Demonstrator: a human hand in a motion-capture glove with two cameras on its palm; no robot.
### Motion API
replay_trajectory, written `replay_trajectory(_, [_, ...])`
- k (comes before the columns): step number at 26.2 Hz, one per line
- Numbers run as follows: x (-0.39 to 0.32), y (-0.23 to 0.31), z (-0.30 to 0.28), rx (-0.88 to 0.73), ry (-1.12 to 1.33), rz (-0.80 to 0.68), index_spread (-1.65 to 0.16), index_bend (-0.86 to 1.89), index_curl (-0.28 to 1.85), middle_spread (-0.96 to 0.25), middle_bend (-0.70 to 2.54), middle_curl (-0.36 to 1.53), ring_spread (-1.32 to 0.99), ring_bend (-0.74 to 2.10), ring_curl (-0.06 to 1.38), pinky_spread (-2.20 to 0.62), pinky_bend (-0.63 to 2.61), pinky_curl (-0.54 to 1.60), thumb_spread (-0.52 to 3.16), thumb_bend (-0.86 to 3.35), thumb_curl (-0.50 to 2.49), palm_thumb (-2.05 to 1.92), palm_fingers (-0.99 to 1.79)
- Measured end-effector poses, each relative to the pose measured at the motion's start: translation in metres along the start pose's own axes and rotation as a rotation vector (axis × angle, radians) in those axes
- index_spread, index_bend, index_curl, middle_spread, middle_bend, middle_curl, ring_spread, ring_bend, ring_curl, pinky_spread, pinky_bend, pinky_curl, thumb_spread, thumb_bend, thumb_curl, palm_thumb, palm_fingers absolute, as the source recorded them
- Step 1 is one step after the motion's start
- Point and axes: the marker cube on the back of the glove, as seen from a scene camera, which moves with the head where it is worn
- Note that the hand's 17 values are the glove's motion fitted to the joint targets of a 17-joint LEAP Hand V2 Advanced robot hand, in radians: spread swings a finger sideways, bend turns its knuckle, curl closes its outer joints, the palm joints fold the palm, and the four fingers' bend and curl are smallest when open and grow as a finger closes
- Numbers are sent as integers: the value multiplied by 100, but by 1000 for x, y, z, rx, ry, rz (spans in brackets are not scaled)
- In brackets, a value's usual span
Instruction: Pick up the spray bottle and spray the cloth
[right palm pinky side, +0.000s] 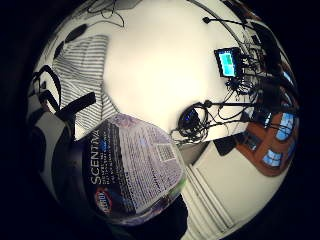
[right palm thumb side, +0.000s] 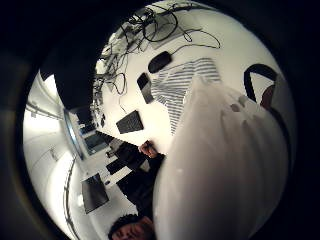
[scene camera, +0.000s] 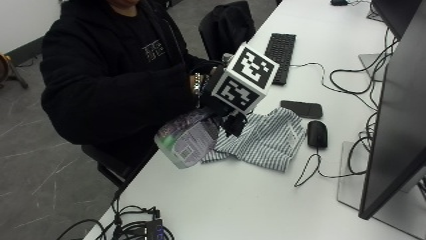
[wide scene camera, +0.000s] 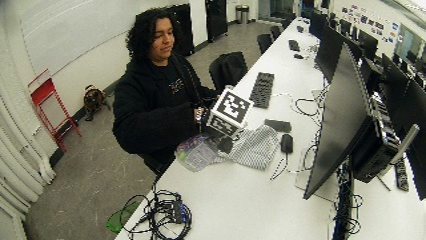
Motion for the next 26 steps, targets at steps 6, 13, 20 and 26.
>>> replay_trajectory(6, [-23,-7,18,-131,170,17,-28,28,53,-22,56,52,-22,74,48,-31,48,42,31,-3,71,96,138])
replay_trajectory(13, [-46,-38,36,-218,266,65,-27,29,54,-22,55,52,-23,73,48,-30,47,42,30,-3,72,96,137])
replay_trajectory(20, [-39,-27,80,-364,408,61,-27,29,55,-22,55,52,-23,73,48,-30,47,41,29,-3,74,96,137])
replay_trajectory(26, [-35,-33,112,-451,473,65,-27,29,56,-22,54,52,-23,72,47,-30,46,41,28,-3,75,95,137])
